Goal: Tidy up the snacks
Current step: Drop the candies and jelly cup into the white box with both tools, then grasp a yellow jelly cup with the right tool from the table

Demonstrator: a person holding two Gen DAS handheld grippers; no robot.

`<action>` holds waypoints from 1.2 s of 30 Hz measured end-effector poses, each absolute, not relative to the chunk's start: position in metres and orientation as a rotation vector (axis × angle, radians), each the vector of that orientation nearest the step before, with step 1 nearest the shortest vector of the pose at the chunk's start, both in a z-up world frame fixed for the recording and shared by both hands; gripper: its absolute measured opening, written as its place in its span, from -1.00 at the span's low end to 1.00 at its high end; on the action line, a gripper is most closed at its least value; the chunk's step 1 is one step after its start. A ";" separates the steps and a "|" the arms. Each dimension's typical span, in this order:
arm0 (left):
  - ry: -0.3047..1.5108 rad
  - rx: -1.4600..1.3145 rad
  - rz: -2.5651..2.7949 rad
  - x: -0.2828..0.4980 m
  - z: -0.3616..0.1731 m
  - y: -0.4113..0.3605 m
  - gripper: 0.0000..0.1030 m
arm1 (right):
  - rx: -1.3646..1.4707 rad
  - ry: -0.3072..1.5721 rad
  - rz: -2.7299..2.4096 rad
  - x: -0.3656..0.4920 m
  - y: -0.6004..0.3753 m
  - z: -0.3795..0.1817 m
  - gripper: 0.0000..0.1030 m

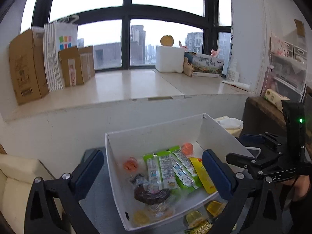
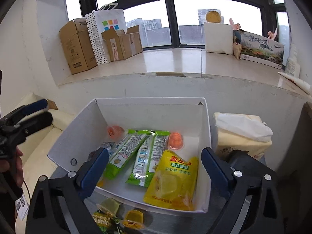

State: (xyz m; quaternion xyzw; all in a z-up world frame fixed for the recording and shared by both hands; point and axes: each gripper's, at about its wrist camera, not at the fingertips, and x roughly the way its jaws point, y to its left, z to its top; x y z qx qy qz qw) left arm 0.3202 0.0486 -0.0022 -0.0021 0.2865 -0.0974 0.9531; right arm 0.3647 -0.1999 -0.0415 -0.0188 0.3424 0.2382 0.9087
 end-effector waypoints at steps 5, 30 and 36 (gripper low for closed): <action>0.581 0.004 -0.213 0.305 -0.005 0.047 1.00 | -0.054 0.686 0.494 0.352 -0.206 -0.037 1.00; 0.672 -0.111 -0.277 0.119 -0.098 0.024 1.00 | 0.164 0.860 0.481 0.273 -0.223 -0.129 1.00; 0.684 -0.146 -0.262 0.123 -0.104 0.039 1.00 | 0.115 0.889 0.463 0.300 -0.197 -0.141 1.00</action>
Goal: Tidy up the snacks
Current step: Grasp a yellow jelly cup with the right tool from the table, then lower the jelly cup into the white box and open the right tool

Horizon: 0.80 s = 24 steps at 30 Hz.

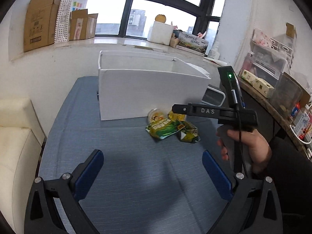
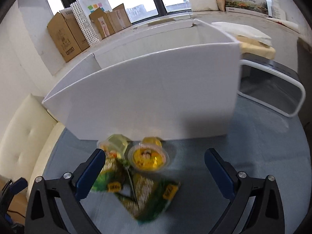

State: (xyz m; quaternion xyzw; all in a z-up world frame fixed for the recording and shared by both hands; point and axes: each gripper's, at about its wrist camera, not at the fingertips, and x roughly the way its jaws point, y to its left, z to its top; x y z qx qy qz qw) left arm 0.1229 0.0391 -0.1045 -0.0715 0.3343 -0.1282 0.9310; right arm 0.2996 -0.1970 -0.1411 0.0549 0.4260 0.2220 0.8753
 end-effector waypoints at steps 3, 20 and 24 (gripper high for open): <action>0.690 -0.166 -0.250 0.126 -0.108 0.045 1.00 | 0.062 0.904 0.437 0.306 -0.186 -0.148 0.93; 0.753 -0.162 -0.217 0.212 -0.113 0.011 1.00 | 0.098 0.810 0.475 0.254 -0.233 -0.119 -0.01; 0.784 -0.085 -0.200 0.247 -0.121 -0.019 1.00 | 0.119 0.768 0.466 0.228 -0.259 -0.106 -0.01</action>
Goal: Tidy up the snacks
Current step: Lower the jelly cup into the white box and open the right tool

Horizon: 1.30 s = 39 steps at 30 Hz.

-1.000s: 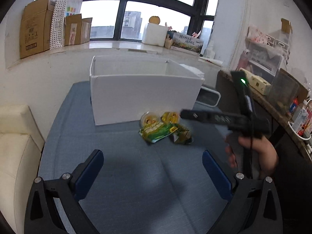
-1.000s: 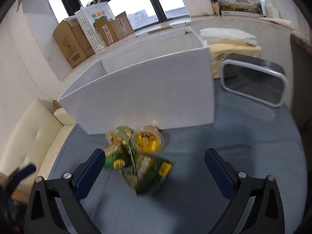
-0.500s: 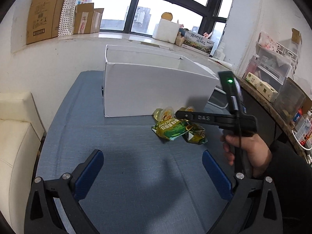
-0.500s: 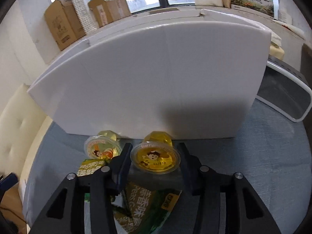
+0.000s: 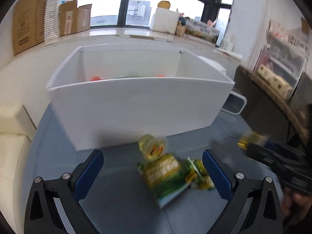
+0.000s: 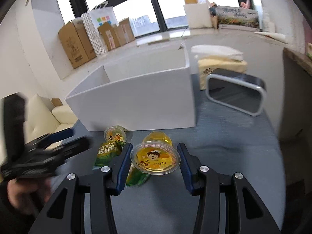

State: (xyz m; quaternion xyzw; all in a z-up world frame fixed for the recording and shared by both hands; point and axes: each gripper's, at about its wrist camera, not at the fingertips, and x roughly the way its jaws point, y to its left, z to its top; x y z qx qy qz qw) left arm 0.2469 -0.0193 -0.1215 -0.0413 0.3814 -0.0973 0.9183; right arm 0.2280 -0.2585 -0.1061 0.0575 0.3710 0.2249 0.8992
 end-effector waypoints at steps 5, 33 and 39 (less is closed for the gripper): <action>0.847 -0.085 -0.122 0.278 -0.142 -0.034 1.00 | 0.158 0.724 0.461 0.209 -0.279 -0.096 -0.02; 0.545 -0.034 -0.227 0.213 -0.024 -0.009 -0.02 | 0.146 0.671 0.528 0.230 -0.268 -0.071 -0.01; 0.536 -0.051 -0.194 0.273 -0.002 0.020 -0.02 | 0.046 0.606 0.541 0.284 -0.226 -0.028 -0.01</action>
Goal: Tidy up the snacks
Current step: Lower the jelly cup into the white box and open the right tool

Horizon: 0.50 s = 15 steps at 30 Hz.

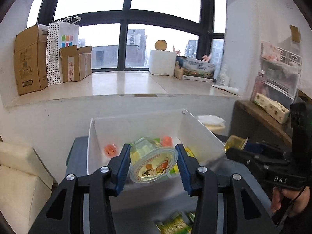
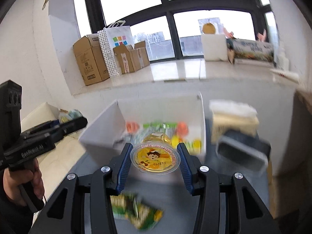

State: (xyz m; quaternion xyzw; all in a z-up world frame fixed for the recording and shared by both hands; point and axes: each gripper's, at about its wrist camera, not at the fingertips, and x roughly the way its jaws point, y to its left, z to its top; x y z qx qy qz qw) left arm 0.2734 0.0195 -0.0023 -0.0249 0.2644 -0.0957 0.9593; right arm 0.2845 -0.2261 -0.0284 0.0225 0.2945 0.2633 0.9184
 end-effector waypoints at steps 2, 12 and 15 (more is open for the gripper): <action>0.548 -0.050 -0.181 0.288 -0.008 0.023 -0.01 | 0.034 0.616 0.535 0.309 -0.215 -0.024 -0.01; 0.633 -0.070 -0.167 0.321 -0.046 0.031 1.00 | 0.005 0.726 0.466 0.361 -0.200 -0.057 0.95; 0.643 -0.065 -0.156 0.316 -0.052 0.034 1.00 | -0.018 0.710 0.489 0.353 -0.202 -0.060 0.97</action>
